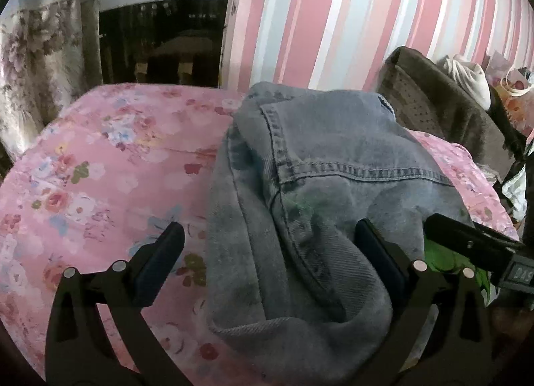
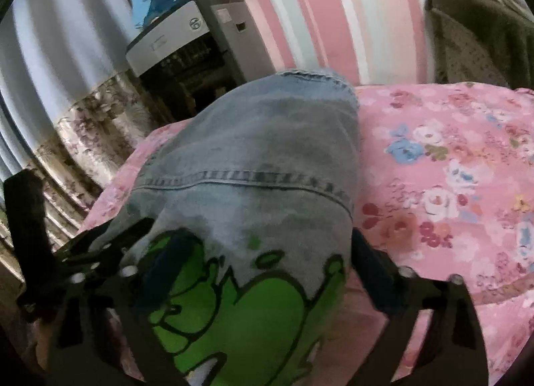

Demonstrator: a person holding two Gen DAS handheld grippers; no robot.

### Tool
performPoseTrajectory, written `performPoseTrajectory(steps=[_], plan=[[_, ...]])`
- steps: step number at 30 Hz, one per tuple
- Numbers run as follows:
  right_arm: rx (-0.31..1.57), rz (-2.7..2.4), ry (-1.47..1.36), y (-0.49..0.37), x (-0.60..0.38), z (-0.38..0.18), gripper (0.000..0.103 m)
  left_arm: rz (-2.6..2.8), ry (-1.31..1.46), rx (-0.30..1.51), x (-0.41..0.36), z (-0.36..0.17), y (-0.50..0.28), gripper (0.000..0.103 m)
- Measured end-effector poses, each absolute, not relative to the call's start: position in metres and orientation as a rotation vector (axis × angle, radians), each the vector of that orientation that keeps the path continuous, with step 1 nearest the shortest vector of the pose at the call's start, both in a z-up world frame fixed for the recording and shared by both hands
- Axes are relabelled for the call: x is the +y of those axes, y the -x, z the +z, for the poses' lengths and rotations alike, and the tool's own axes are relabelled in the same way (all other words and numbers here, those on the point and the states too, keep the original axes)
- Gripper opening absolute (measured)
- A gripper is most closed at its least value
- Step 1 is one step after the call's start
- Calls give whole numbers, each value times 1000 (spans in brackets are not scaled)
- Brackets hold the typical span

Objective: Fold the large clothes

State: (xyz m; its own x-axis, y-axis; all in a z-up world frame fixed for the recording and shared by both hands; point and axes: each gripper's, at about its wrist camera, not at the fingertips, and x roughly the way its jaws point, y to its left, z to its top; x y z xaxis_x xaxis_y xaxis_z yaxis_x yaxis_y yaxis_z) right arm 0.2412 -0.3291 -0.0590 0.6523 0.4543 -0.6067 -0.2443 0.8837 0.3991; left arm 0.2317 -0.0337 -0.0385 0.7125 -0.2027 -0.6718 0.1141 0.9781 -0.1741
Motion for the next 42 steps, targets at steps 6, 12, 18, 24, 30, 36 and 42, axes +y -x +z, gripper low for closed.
performPoseTrajectory(steps=[6, 12, 18, 24, 30, 36, 42], plan=[[728, 405, -279, -236, -330, -58, 60, -185, 149, 774, -38, -41, -236, 100], [700, 447, -286, -234, -340, -53, 45, -247, 186, 766, -48, -42, -238, 75], [601, 416, -189, -221, -342, -22, 40, -291, 176, 743, -63, -35, -238, 51], [525, 339, -84, -213, -402, 25, 39, -428, 188, 691, -129, -12, -242, 43], [622, 257, -45, -229, -509, 9, 40, -496, 143, 726, -240, -16, -262, 44], [648, 141, -39, -222, -528, -39, 70, -387, -9, 707, -279, -35, -249, 55], [647, 79, -74, -207, -521, -41, 84, -337, -99, 673, -272, -30, -238, 84]])
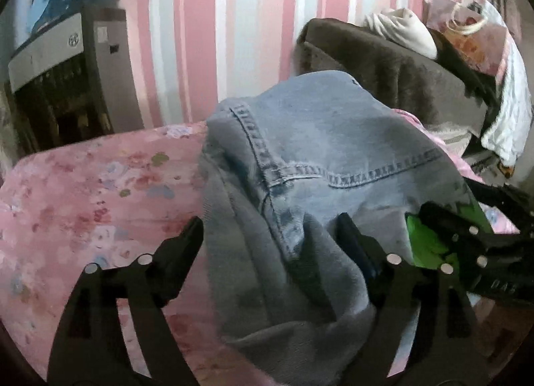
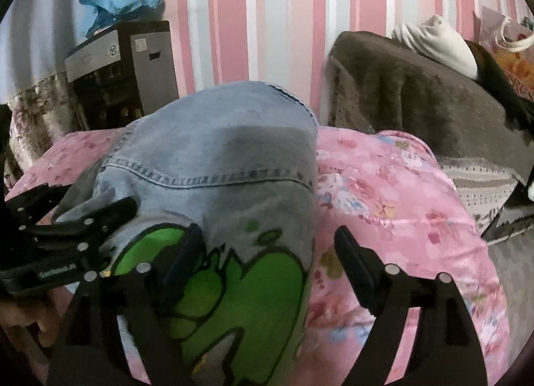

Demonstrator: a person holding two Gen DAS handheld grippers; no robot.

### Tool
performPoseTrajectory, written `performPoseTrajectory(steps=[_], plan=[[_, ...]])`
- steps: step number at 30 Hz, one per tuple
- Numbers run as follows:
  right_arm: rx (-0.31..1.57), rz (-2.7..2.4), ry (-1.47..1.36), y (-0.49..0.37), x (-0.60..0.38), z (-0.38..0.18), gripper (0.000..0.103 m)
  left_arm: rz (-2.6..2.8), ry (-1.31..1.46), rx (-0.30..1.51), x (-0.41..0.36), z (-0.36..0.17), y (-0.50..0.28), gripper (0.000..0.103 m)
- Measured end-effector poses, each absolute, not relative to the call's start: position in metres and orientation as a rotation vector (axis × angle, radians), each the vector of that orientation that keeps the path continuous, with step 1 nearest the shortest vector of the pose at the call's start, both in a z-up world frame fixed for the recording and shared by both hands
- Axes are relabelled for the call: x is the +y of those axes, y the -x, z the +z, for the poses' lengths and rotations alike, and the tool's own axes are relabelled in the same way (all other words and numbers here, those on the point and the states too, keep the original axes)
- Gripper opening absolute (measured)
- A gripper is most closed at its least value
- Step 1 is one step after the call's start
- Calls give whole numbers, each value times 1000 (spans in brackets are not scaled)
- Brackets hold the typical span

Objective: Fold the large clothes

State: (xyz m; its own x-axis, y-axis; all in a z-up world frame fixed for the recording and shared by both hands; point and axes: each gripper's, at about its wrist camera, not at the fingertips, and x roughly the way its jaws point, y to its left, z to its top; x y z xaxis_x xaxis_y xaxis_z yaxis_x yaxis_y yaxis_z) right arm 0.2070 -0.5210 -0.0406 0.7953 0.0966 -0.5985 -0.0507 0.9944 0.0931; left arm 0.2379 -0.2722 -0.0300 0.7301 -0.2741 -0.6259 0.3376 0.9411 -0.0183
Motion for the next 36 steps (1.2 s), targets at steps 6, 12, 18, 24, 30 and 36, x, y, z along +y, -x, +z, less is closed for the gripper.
performPoseTrajectory(steps=[6, 12, 18, 24, 30, 36], plan=[[547, 45, -76, -130, -519, -22, 101, -308, -120, 539, -221, -5, -185, 96], [357, 65, -77, -30, -515, -9, 101, -213, -148, 320, -124, 20, -65, 100], [259, 146, -109, 4, -513, -12, 101, -66, -63, 242, -30, 18, -10, 100], [234, 150, -134, 12, -510, -24, 101, -14, -5, 269, -9, 8, -19, 100], [237, 108, -86, 15, -500, -24, 101, -20, -34, 301, -16, 2, -25, 100], [225, 106, -72, 20, -494, -23, 101, -26, -30, 299, -15, 1, -24, 100]])
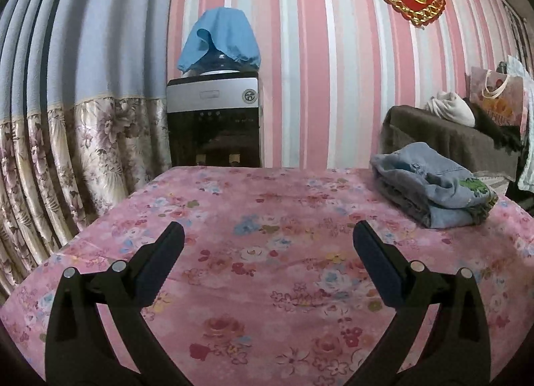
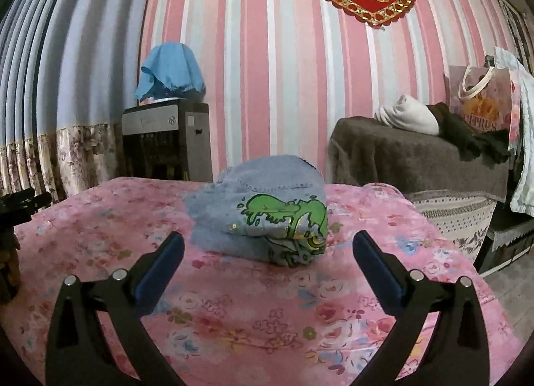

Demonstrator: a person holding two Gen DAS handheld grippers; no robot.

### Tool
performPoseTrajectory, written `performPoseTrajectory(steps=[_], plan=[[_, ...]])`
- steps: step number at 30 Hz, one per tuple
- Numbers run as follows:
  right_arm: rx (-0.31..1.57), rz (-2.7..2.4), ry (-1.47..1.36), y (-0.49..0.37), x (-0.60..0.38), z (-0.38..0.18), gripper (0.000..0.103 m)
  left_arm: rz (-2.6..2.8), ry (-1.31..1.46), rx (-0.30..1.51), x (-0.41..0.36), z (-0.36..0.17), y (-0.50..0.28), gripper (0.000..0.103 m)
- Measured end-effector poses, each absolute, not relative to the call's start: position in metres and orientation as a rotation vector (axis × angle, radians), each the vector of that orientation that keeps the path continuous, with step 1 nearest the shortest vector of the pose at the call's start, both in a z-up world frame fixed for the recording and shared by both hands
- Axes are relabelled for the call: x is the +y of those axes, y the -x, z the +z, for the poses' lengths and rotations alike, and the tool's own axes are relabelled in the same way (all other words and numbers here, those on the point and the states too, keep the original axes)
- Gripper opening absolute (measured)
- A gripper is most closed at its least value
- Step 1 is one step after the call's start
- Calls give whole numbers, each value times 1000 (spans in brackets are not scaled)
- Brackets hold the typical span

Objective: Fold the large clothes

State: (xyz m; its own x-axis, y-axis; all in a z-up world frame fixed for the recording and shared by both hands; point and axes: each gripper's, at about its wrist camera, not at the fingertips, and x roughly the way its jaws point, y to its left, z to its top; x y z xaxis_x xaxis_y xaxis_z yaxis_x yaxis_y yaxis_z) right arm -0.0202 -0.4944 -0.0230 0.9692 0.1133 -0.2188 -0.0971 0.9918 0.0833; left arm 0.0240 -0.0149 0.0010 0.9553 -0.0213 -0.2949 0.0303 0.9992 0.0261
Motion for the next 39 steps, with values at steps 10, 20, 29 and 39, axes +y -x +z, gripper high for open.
performPoseTrajectory(steps=[10, 20, 29, 39], plan=[[250, 103, -49, 18, -488, -25, 101, -11, -29, 295, -15, 1, -22, 100], [258, 111, -43, 18, -485, -27, 101, -5, -29, 293, -18, 2, -22, 100], [259, 76, -60, 18, -484, -25, 101, -5, -28, 300, -17, 1, -25, 100], [253, 76, -77, 20, -487, -24, 101, 3, -25, 298, -18, 0, -24, 100]])
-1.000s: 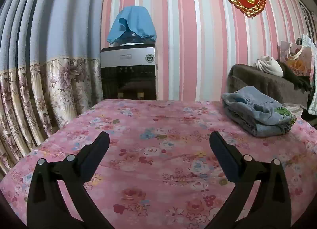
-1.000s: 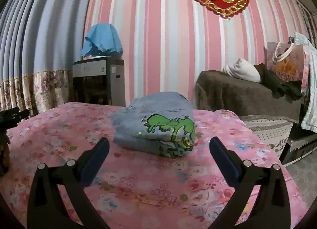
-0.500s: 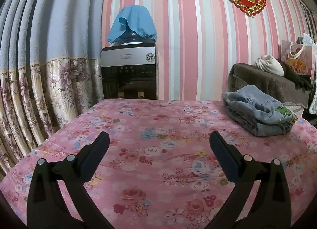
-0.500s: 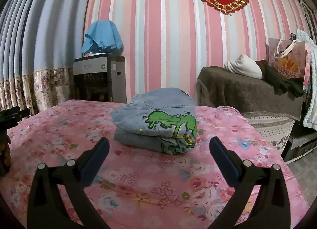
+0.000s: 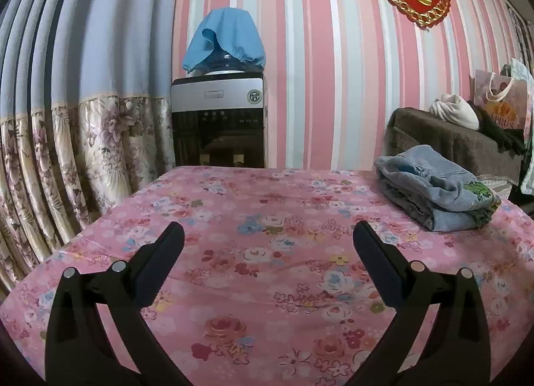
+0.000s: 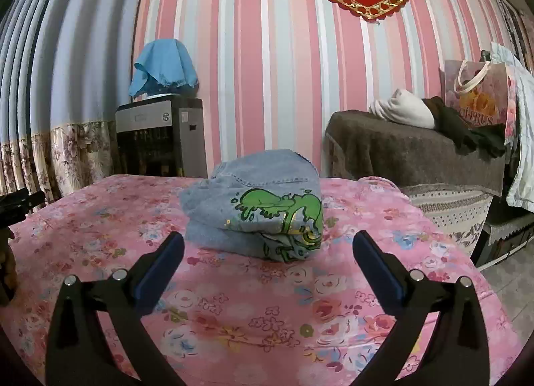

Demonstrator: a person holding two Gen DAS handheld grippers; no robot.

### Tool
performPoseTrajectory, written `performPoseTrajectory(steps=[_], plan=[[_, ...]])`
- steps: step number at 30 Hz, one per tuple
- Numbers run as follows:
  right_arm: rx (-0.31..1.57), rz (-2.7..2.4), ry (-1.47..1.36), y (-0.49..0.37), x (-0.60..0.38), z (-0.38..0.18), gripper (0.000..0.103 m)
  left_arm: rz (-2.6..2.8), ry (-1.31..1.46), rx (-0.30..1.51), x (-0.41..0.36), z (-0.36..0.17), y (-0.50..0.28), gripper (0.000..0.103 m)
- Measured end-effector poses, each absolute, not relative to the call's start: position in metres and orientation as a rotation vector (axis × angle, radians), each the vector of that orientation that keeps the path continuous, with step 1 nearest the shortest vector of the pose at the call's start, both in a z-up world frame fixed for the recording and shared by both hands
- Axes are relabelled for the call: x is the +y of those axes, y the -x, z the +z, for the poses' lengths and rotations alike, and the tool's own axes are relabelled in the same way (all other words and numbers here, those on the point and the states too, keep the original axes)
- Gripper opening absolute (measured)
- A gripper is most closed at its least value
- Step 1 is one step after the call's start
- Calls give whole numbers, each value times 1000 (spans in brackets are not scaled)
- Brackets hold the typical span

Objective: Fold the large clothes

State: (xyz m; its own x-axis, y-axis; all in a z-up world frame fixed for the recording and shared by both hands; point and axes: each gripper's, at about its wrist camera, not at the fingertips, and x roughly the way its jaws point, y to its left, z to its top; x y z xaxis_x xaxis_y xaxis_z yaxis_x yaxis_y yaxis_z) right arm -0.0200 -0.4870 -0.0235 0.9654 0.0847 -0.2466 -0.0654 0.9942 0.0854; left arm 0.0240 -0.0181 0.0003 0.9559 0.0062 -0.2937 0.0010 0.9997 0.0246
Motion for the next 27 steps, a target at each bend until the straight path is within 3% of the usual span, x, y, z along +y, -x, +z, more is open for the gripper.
performPoseTrajectory(steps=[27], plan=[[262, 27, -98, 19, -494, -25, 101, 73, 30, 292, -15, 1, -22, 100]])
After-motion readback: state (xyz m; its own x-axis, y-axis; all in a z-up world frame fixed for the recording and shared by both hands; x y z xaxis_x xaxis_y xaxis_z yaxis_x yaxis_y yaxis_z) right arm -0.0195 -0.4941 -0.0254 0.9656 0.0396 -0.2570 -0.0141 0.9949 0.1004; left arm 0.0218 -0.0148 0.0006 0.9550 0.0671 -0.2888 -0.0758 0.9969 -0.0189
